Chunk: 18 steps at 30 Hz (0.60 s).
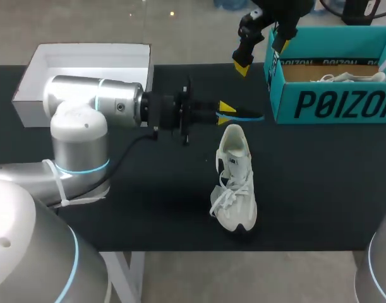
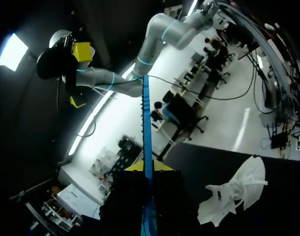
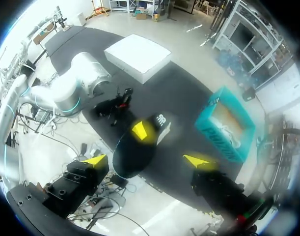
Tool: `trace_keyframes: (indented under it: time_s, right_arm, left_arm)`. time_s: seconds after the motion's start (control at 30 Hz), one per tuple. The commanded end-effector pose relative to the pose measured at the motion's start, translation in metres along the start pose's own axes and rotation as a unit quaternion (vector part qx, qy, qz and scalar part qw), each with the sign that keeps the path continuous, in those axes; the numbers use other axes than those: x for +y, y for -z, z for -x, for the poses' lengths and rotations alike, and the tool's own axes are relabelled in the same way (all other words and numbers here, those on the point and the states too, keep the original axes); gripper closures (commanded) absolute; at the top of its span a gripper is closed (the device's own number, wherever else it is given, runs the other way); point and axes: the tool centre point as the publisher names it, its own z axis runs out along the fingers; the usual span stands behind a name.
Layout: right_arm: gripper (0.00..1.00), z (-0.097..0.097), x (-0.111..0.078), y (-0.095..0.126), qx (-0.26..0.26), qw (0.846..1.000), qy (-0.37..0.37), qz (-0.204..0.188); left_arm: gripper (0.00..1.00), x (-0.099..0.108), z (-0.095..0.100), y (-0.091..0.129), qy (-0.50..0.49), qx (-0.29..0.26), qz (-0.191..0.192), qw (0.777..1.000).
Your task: Take the shoe out of the shoebox, open the shoe tongue, remove and reinsert the insole, then place the shoe into the shoebox
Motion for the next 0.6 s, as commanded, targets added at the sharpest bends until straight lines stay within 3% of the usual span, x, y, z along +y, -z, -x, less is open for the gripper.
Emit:
trace_keyframes:
  time_s: [0.03, 0.37, 0.6]
  right_arm:
    - [0.00, 0.000, 0.001, 0.000, 0.000, 1.000, -0.001, -0.001]
    - [0.00, 0.000, 0.001, 0.000, 0.000, 1.000, -0.001, -0.001]
    - [0.00, 0.000, 0.001, 0.000, 0.000, 1.000, -0.001, -0.001]
  left_arm:
    - [1.00, -0.008, -0.008, 0.010, -0.170, 0.011, -0.016, 0.985]
    - [1.00, 0.013, -0.024, 0.018, -0.207, -0.001, -0.011, 0.978]
    - [1.00, 0.035, -0.019, 0.014, -0.212, -0.001, -0.019, 0.977]
